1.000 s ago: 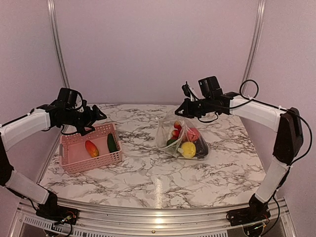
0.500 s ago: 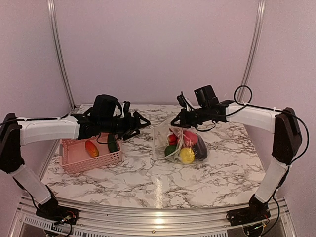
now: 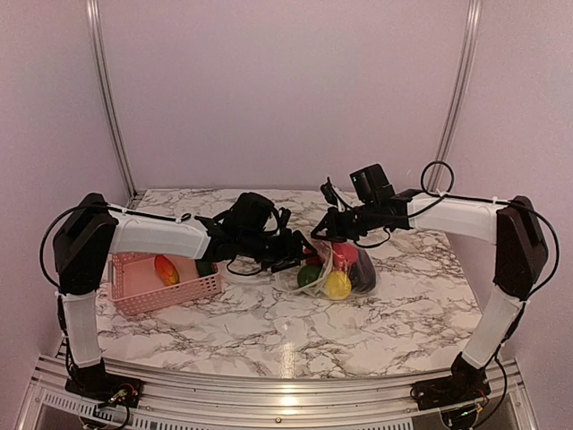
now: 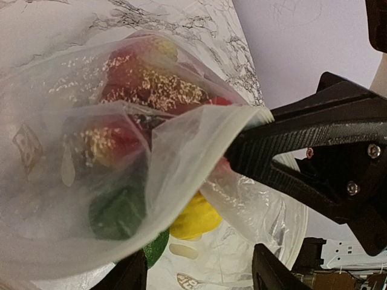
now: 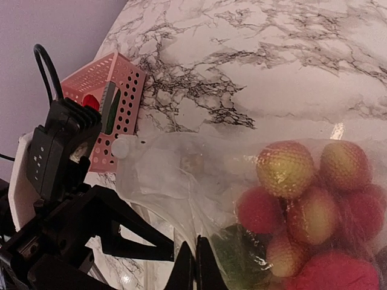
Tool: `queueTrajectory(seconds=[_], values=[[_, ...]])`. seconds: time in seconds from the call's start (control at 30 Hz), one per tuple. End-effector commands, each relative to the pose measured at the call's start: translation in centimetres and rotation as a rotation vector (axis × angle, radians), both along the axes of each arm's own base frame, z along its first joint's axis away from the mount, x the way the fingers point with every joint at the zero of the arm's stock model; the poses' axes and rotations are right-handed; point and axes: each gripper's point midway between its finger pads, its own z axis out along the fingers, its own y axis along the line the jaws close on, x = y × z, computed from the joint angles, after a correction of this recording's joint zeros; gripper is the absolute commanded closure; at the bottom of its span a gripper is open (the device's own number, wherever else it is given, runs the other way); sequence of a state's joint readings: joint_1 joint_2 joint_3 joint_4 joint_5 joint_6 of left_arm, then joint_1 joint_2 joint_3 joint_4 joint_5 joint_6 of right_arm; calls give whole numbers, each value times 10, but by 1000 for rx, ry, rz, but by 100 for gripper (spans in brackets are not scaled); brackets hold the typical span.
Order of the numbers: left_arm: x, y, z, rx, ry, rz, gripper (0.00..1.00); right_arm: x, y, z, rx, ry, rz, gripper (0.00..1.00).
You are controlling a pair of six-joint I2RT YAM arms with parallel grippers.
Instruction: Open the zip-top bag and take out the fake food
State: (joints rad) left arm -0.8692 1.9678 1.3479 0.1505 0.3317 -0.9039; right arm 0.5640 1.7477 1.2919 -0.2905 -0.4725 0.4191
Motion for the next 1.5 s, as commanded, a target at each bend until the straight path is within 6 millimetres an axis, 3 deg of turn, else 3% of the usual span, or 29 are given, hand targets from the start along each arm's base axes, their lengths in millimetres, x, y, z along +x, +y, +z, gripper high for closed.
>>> queueTrajectory(seconds=[0.0,0.13,0.27,0.43,0.63,0.77,0.97,1.17,1.37,1.47], values=[[-9,4,-39,118,12,-42,31,-10,-10,-6,-36,13,-31,100],[-14,9,-66,196,-11,-77,22,-14,-14,-10,-43,26,-43,100],[-14,10,-80,258,-59,-95,20,-20,-21,-20,-69,45,-55,100],[-12,8,-92,303,-75,-109,21,-32,-26,-34,-86,78,-59,100],[-7,4,-109,394,-79,-120,18,-36,-23,-35,-83,84,-52,100],[-5,0,-112,411,-74,-129,26,-35,-23,-34,-86,79,-57,100],[-7,7,-81,381,-90,-117,50,-33,-24,-33,-91,71,-63,100],[-13,16,-38,289,-103,-99,56,-29,-27,-34,-97,62,-72,100],[-24,27,-12,239,-91,-118,57,-22,-30,-30,-89,47,-80,100],[-27,38,15,163,-110,-97,57,-19,-30,-25,-79,37,-79,100]])
